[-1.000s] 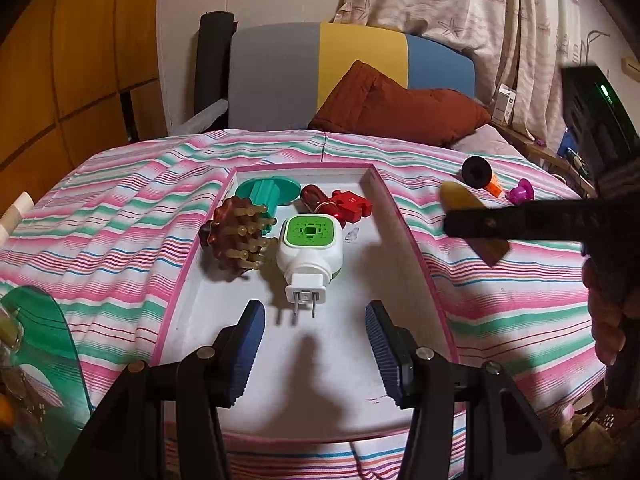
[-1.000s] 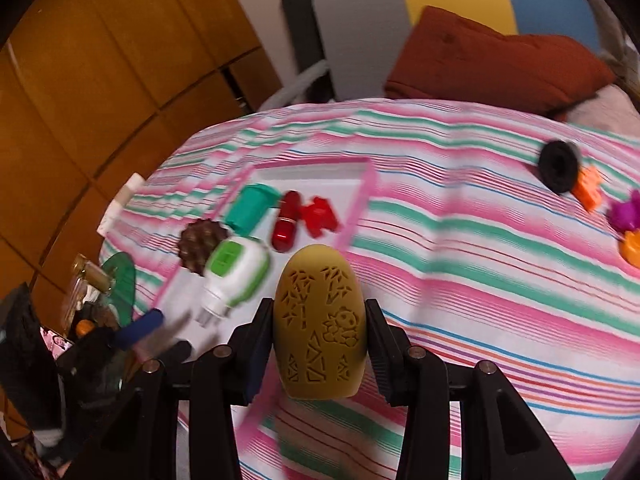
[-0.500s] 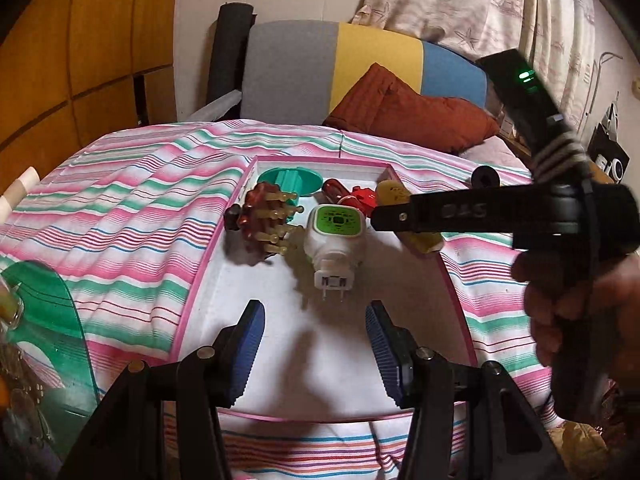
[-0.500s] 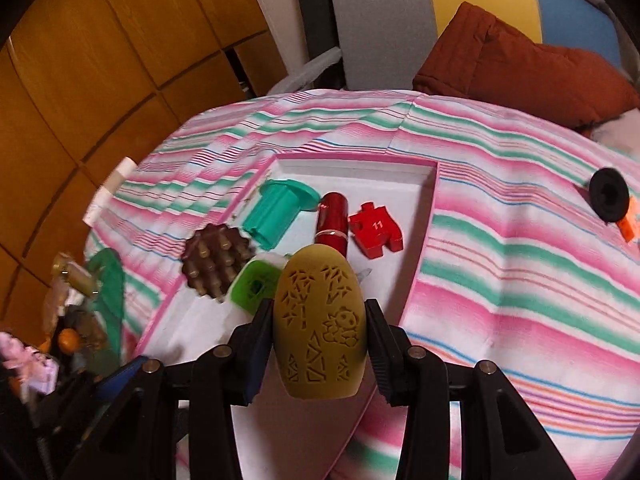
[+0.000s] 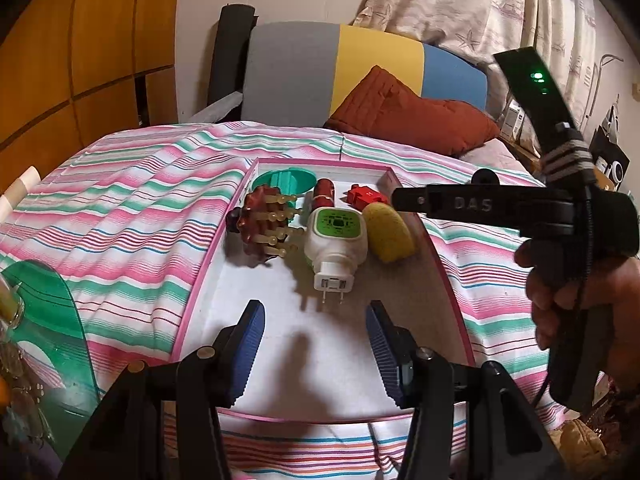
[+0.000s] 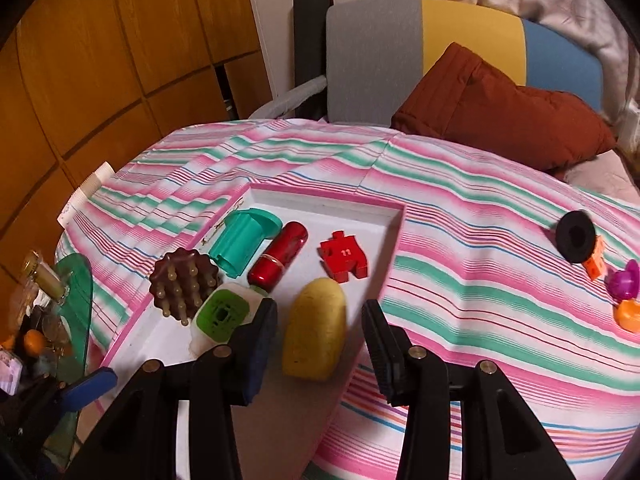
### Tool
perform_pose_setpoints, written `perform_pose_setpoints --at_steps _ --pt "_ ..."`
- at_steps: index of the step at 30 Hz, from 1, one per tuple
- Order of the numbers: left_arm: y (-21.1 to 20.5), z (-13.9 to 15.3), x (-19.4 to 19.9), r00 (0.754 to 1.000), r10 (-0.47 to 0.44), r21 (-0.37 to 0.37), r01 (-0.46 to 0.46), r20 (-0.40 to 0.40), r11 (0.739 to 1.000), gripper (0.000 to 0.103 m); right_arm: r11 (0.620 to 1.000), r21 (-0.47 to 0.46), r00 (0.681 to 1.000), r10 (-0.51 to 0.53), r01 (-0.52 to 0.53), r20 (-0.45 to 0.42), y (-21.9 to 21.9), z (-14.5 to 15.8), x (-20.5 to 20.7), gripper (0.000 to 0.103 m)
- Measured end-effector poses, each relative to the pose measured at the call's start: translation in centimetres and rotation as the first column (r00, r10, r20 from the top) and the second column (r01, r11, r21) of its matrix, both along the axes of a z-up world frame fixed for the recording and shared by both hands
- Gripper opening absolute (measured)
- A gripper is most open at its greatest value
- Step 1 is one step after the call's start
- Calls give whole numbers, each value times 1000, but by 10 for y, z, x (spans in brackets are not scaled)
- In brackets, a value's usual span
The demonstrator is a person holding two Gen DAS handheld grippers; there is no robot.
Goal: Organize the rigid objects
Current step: 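Lower the yellow sponge into the tray and open the right tool, then withdraw both tools from the tray toward the remaining toys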
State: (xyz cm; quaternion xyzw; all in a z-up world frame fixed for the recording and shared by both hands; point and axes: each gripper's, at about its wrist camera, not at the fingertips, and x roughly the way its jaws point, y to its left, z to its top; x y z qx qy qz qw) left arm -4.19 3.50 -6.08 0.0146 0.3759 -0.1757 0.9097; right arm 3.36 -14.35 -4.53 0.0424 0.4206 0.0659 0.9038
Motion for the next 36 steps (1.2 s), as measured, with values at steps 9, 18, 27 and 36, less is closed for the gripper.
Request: perform_pose_setpoints --at_steps 9,18,27,36 --pt "-14 3 -2 999 -39 -4 39 -5 999 53 1000 18 1000 -24 24 -13 -24 3 -19 46" --pt "-37 7 -6 995 -103 8 103 -3 995 53 998 -19 997 -61 60 -39 -61 -1 -36 47" --pt "-67 14 -11 984 -177 9 177 -7 984 53 992 -56 989 -119 115 -91 -113 -14 -47 52" --pt "-121 17 -23 953 -301 7 302 -27 953 53 980 -78 973 -194 185 -129 -178 -24 -54 53"
